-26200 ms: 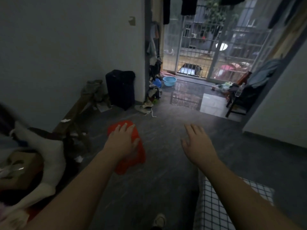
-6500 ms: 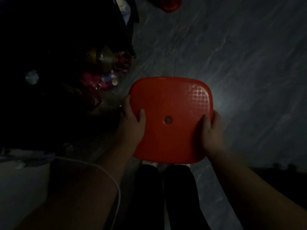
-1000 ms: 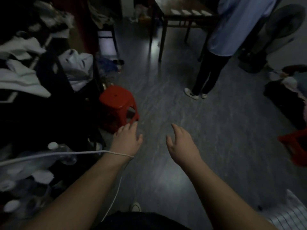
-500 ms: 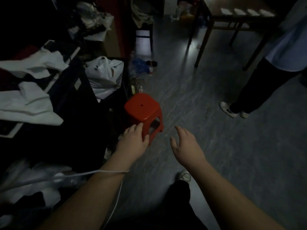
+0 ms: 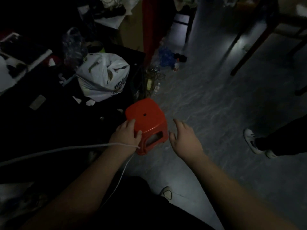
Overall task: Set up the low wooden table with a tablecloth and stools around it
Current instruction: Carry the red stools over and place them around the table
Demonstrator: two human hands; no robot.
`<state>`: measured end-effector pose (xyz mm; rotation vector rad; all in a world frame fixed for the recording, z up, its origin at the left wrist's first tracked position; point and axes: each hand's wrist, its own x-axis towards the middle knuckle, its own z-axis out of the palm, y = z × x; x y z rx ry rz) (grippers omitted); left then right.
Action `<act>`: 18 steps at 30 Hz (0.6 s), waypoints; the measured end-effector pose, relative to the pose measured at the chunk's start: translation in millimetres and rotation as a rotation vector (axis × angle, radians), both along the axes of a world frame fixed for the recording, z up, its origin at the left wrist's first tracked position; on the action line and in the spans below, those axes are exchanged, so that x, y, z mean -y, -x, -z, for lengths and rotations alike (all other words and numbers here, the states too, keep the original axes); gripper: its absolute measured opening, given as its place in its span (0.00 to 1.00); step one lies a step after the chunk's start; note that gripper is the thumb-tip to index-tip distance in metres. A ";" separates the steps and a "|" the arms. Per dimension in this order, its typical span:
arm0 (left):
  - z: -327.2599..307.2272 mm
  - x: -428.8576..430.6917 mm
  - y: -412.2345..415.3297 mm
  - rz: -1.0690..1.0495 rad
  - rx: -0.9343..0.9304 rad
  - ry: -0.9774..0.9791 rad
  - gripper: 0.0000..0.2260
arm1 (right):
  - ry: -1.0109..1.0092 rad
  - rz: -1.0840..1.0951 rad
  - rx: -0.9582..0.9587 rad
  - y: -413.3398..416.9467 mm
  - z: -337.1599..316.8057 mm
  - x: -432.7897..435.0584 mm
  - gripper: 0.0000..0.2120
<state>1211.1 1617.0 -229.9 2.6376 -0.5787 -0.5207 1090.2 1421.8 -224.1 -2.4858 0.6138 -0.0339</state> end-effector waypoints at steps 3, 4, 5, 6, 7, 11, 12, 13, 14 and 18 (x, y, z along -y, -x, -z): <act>16.1 20.5 -31.4 -0.052 -0.040 0.007 0.27 | -0.006 -0.059 -0.042 -48.2 14.7 27.7 0.27; 23.1 27.4 -44.6 -0.075 -0.061 0.004 0.27 | -0.006 -0.072 -0.062 -64.4 21.2 35.7 0.27; 32.1 33.3 -58.2 -0.100 -0.083 0.010 0.28 | -0.010 -0.086 -0.077 -79.5 29.8 43.4 0.26; 40.7 39.7 -72.2 -0.124 -0.107 0.018 0.28 | -0.021 -0.099 -0.095 -94.7 38.2 51.0 0.26; 51.7 45.5 -86.4 -0.145 -0.125 0.030 0.28 | -0.029 -0.112 -0.102 -109.6 48.5 58.8 0.26; 105.9 63.9 -140.6 -0.213 -0.187 0.009 0.28 | -0.045 -0.134 -0.178 -171.8 98.8 85.4 0.26; 120.6 69.6 -152.9 -0.217 -0.203 0.004 0.29 | -0.044 -0.123 -0.210 -187.0 112.4 91.1 0.27; 138.1 74.2 -164.2 -0.212 -0.206 0.004 0.29 | -0.039 -0.117 -0.216 -200.8 129.8 97.1 0.27; 153.4 79.9 -176.9 -0.213 -0.220 -0.004 0.29 | -0.046 -0.102 -0.234 -216.1 144.5 102.1 0.27; 228.8 96.0 -210.9 -0.302 -0.291 0.005 0.32 | -0.095 -0.106 -0.276 -258.4 216.5 118.1 0.28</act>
